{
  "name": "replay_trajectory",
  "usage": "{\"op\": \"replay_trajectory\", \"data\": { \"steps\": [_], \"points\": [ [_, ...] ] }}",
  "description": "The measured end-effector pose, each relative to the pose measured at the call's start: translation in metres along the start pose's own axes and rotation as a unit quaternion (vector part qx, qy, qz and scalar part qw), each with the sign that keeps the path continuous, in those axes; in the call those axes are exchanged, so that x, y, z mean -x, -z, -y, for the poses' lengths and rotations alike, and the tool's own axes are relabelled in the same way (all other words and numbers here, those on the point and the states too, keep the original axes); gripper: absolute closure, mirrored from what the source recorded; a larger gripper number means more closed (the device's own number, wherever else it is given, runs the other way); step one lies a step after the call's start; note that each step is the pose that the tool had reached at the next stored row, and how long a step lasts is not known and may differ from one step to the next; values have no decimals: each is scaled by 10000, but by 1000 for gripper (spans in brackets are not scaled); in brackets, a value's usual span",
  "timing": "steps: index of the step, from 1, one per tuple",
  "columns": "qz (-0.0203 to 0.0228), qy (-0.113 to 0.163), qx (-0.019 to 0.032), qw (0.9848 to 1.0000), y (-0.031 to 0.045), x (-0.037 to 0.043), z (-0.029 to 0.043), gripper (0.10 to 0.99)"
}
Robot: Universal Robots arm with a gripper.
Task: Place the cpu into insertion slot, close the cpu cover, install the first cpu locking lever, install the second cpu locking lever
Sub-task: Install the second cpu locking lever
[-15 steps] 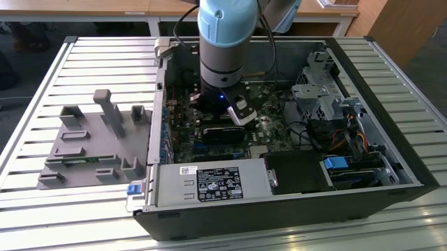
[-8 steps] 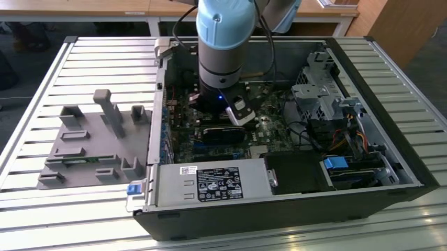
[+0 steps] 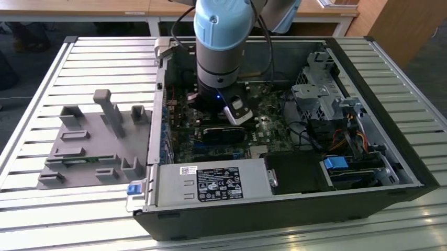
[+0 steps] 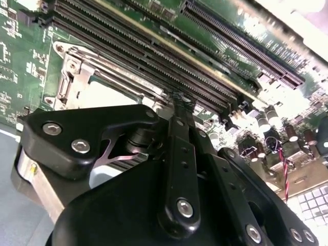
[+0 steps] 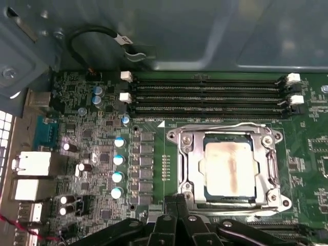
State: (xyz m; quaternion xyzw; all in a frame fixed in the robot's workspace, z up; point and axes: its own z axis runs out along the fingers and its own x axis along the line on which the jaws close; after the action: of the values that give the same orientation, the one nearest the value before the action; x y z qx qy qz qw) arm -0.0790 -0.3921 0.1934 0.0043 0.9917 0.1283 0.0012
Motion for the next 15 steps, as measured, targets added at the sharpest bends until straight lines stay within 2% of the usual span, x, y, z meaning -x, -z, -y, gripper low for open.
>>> {"op": "replay_trajectory", "data": {
  "steps": [5,9,15],
  "points": [
    [2,0,17,10000,-34,-31,-43,980],
    [-1,0,12,10000,-36,-38,-43,980],
    [0,0,14,10000,50,-38,-66,980]
  ]
}}
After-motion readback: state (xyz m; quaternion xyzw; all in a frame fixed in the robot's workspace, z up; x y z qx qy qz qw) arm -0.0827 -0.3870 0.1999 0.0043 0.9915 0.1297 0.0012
